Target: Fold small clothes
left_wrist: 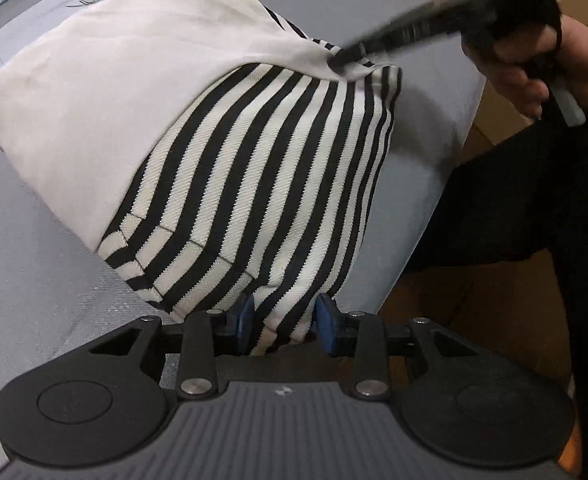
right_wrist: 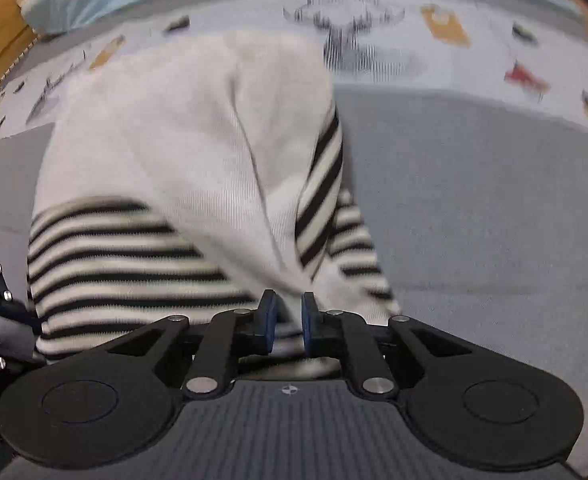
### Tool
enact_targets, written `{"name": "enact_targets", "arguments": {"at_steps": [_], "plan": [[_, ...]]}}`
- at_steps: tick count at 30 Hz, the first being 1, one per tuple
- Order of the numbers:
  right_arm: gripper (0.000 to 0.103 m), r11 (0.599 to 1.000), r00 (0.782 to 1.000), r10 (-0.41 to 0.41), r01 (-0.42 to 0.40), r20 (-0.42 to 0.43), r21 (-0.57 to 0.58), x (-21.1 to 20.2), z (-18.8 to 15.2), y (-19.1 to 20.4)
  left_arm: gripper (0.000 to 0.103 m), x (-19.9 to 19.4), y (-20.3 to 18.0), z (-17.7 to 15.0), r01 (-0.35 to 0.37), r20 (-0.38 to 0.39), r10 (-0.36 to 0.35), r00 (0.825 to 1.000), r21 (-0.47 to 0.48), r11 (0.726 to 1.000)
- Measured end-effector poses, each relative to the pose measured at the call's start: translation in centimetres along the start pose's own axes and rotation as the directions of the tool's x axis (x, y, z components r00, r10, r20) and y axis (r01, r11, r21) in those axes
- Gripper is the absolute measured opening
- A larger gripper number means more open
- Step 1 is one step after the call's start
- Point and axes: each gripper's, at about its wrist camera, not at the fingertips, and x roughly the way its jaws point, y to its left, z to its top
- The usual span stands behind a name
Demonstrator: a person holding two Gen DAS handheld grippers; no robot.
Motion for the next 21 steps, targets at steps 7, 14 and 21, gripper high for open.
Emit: {"name": "enact_targets", "arguments": {"at_steps": [7, 14, 21], "plan": [[0.027, 0.975, 0.946, 0.098, -0.153, 0.31, 0.16, -3.4, 3.4, -1.2, 0.039, -6.7, 3.1, 0.5, 0.069, 0.321, -0.024, 0.947, -0.13, 0.989], [0.026, 0.982, 0.981, 0.068, -0.098, 0.181, 0.162, 2.0, 5.5, -1.6, 0.038, -8.1, 6.5, 2.9, -0.047, 0.436, 0.204, 0.877, -0.344, 0.938], [0.03, 0.967, 0.998, -0.044, 0.033, 0.04, 0.251, 5.8, 5.6, -2.9, 0.018, -7.1, 7.3, 4.4, -0.12, 0.403, 0.277, 0.872, -0.373, 0.92]]}}
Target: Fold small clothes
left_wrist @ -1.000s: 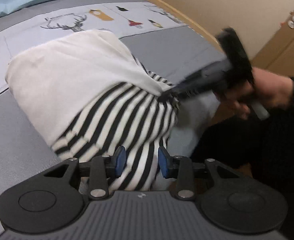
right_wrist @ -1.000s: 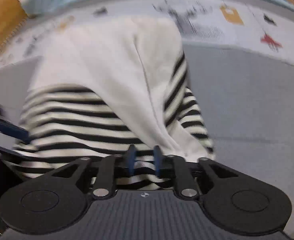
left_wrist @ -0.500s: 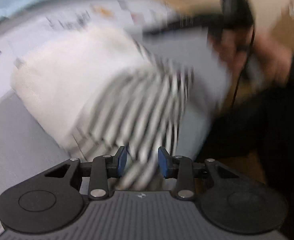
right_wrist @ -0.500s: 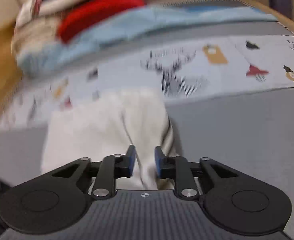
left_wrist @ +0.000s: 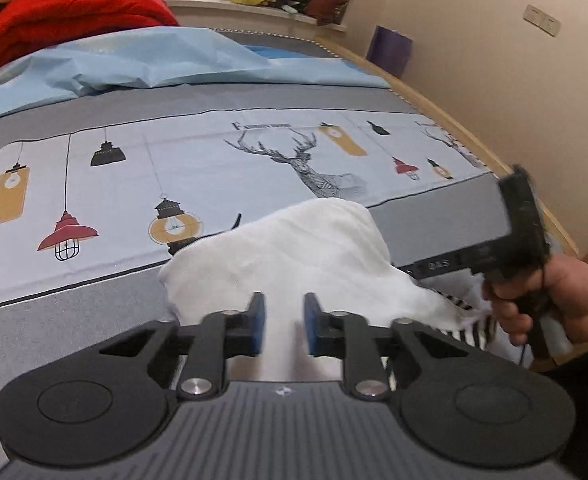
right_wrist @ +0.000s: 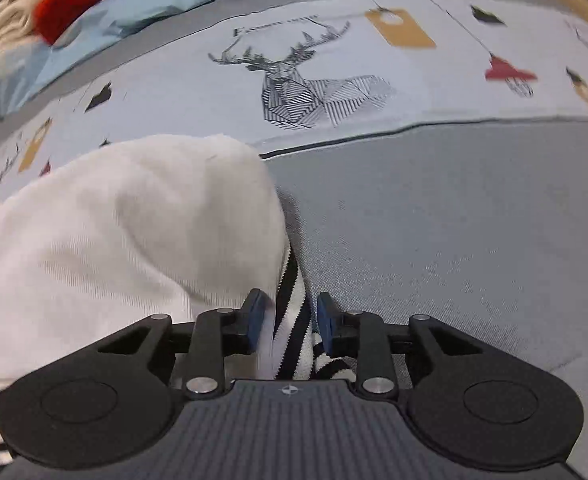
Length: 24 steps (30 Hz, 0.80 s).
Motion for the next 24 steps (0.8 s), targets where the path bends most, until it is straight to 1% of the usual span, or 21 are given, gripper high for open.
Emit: {"name": "enact_targets", "arguments": {"at_steps": [3, 5, 8, 10, 11, 13, 14, 16, 17, 18, 19, 20, 21, 22, 23, 24], "plan": [[0.03, 1.0, 1.0, -0.001, 0.001, 0.031, 0.007, -0.6, 0.1, -0.2, 0.018, 2.3, 0.7, 0.7, -0.029, -0.012, 0.029, 1.0, -0.027, 0.999], [0.03, 1.0, 0.996, 0.013, -0.013, 0.086, 0.009, -1.7, 0.4, -0.1, 0.018, 3.9, 1.2, 0.9, -0.055, -0.044, 0.053, 0.998, -0.047, 0.997], [0.03, 0.996, 0.983, 0.072, -0.078, 0.167, 0.033, -3.9, 0.6, -0.4, 0.018, 7.0, 2.0, 0.6, -0.091, -0.136, 0.079, 0.988, -0.083, 0.992], [0.03, 0.993, 0.974, 0.108, -0.116, 0.201, 0.028, -4.4, 0.8, -0.4, 0.018, 8.1, 2.2, 0.3, -0.116, -0.163, 0.101, 0.981, -0.084, 0.99], [0.03, 0.992, 0.97, 0.12, -0.128, 0.211, 0.021, -4.6, 0.8, -0.4, 0.018, 8.2, 2.3, 0.3, -0.119, -0.163, 0.104, 0.981, -0.089, 0.989], [0.03, 0.988, 0.965, 0.151, -0.157, 0.215, 0.011, -4.7, 0.9, -0.4, 0.018, 7.5, 2.5, 0.5, -0.103, -0.144, 0.086, 0.986, -0.114, 0.988], [0.03, 0.984, 0.962, 0.172, -0.178, 0.211, 0.011, -4.6, 1.0, -0.5, 0.018, 6.7, 2.5, 0.7, -0.079, -0.127, 0.063, 0.99, -0.125, 0.989], [0.031, 0.975, 0.957, 0.217, -0.223, 0.194, 0.008, -4.6, 1.1, -0.5, 0.019, 4.9, 2.2, 0.9, 0.02, -0.092, -0.032, 0.995, -0.124, 0.992], [0.034, 0.971, 0.956, 0.234, -0.238, 0.178, 0.001, -4.4, 1.2, -0.4, 0.02, 4.0, 1.7, 0.8, 0.083, -0.085, -0.093, 0.992, -0.106, 0.991], [0.041, 0.968, 0.957, 0.249, -0.25, 0.151, -0.007, -4.2, 1.2, -0.3, 0.022, 3.5, 1.1, 0.6, 0.152, -0.09, -0.159, 0.983, -0.075, 0.985], [0.044, 0.963, 0.957, 0.268, -0.268, 0.113, -0.013, -3.8, 1.1, -0.1, 0.024, 3.4, 0.3, 0.2, 0.204, -0.117, -0.207, 0.971, -0.033, 0.978], [0.047, 0.959, 0.956, 0.283, -0.282, 0.084, -0.019, -3.5, 0.9, 0.0, 0.024, 3.8, -0.6, -0.4, 0.228, -0.16, -0.222, 0.962, 0.019, 0.974], [0.047, 0.957, 0.955, 0.29, -0.289, 0.058, -0.031, -3.2, 0.7, 0.3, 0.024, 4.7, -1.6, -1.2, 0.228, -0.225, -0.205, 0.953, 0.079, 0.971], [0.047, 0.958, 0.958, 0.284, -0.282, 0.038, -0.057, -2.9, 0.5, 0.7, 0.023, 6.1, -2.5, -2.3, 0.202, -0.287, -0.154, 0.946, 0.148, 0.968], [0.048, 0.96, 0.963, 0.268, -0.265, 0.026, -0.087, -2.7, 0.2, 1.1, 0.023, 6.9, -3.2, -3.0, 0.179, -0.307, -0.112, 0.945, 0.201, 0.963], [0.048, 0.965, 0.972, 0.236, -0.233, 0.011, -0.121, -2.3, 0.0, 1.5, 0.023, 7.3, -3.9, -3.3, 0.169, -0.301, -0.09, 0.949, 0.249, 0.953]]}}
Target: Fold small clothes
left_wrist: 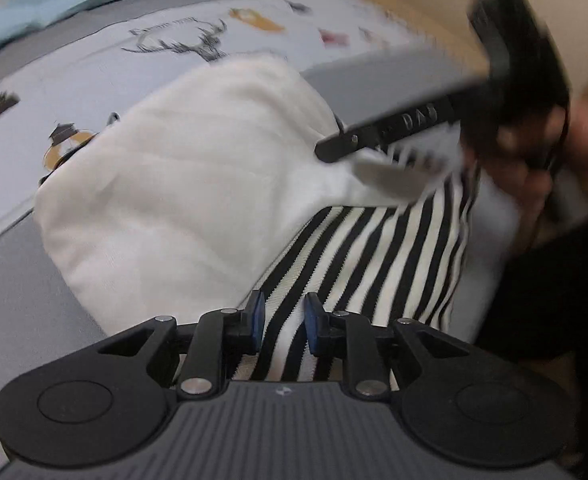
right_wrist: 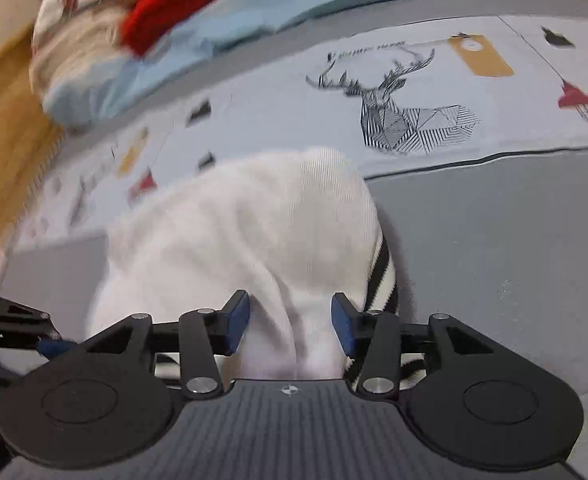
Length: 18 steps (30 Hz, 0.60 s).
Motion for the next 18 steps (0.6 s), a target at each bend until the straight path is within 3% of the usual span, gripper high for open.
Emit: {"name": "enact_targets", "arguments": {"at_steps": [2, 5, 7, 9, 11, 13, 16, 18], "plan": [[0.048, 0.995, 0.996, -0.078, 0.076, -0.036, -0.057, 0.9, -0.4, 0.3, 0.023, -0.8, 0.0, 0.5, 0.019, 0.033, -0.018, 0.999, -0.012, 1.0], [0.048, 0.997, 0.997, -0.071, 0.071, 0.001, -0.038, 0.0, -0.4, 0.4, 0.024, -2.8, -0.2, 0.6, 0.069, 0.104, -0.068, 0.992, -0.009, 0.998], [0.049, 0.999, 0.999, -0.016, 0.017, 0.032, -0.035, -1.2, -0.4, 0.4, 0.024, -3.5, -1.2, 0.1, 0.139, 0.12, -0.144, 0.982, 0.047, 0.989], [0.049, 0.996, 0.998, 0.058, -0.055, 0.036, -0.07, -2.4, -0.6, 0.7, 0.025, -2.3, -2.5, -0.5, 0.195, 0.036, -0.2, 0.979, 0.097, 0.976], [0.049, 0.985, 0.991, 0.131, -0.131, -0.012, -0.11, -3.2, -1.1, 0.8, 0.027, -0.5, -3.8, -1.2, 0.133, -0.009, -0.133, 0.991, 0.186, 0.974], [0.049, 0.966, 0.977, 0.183, -0.199, -0.106, -0.167, -3.2, -2.2, 1.2, 0.029, 0.4, -4.4, -1.3, 0.108, -0.001, -0.111, 0.994, 0.222, 0.969], [0.049, 0.939, 0.975, 0.042, -0.113, -0.218, -0.326, -2.0, -4.6, 1.7, 0.029, 0.3, -3.9, -0.5, 0.144, 0.0, -0.146, 0.989, 0.172, 0.975], [0.049, 0.922, 0.97, -0.025, -0.071, -0.243, -0.381, -1.5, -5.8, 1.3, 0.029, -0.8, -3.3, -0.2, 0.162, 0.024, -0.167, 0.986, 0.159, 0.974]]}}
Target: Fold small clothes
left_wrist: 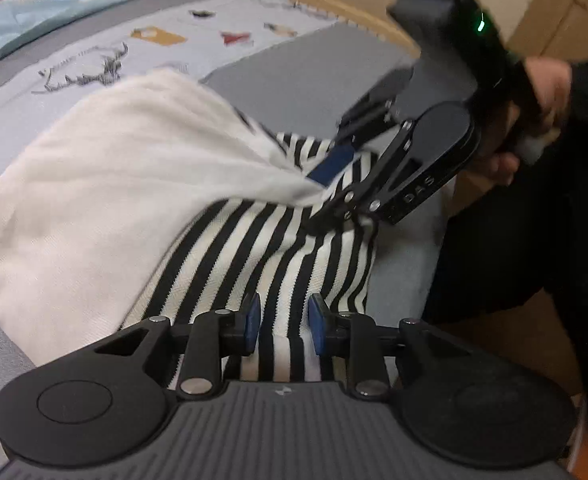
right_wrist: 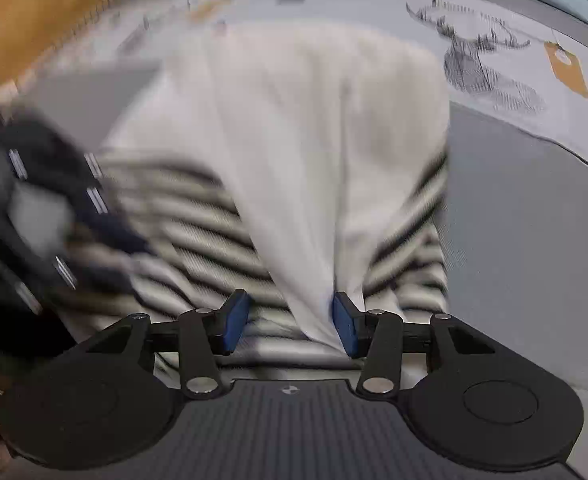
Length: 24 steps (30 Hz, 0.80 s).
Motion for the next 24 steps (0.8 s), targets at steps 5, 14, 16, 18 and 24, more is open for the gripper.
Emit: {"name": "enact_targets", "arguments": {"at_steps": [5, 14, 16, 18, 24], "plan": [[0.048, 0.998, 1.0, 0.019, -0.02, 0.019, 0.059, -1.0, -0.6, -1.4, 0.029, -1.9, 1.1, -1.6, 0.017, -0.076, -0.022, 0.997, -0.071, 0.997], [0.05, 0.982, 0.984, 0.009, -0.043, 0.179, 0.186, -2.6, 1.9, -3.6, 0.085, -5.8, 6.0, -0.5, -0.127, 0.144, 0.184, 0.972, -0.333, 0.934], [0.052, 0.954, 0.97, -0.067, -0.007, 0.235, 0.301, -2.6, 2.7, -5.2, 0.085, -5.6, 8.5, -0.7, -0.189, 0.106, 0.27, 0.957, -0.476, 0.859], [0.052, 0.927, 0.97, -0.096, 0.005, 0.225, 0.374, -1.8, 2.9, -6.2, 0.085, -4.7, 10.7, -1.3, -0.266, 0.008, 0.331, 0.944, -0.575, 0.774], [0.067, 0.897, 0.987, -0.091, 0.022, 0.135, 0.442, 1.2, 3.4, -7.5, 0.088, -1.5, 15.0, -4.0, -0.125, -0.053, 0.149, 0.987, -0.835, 0.536]]}}
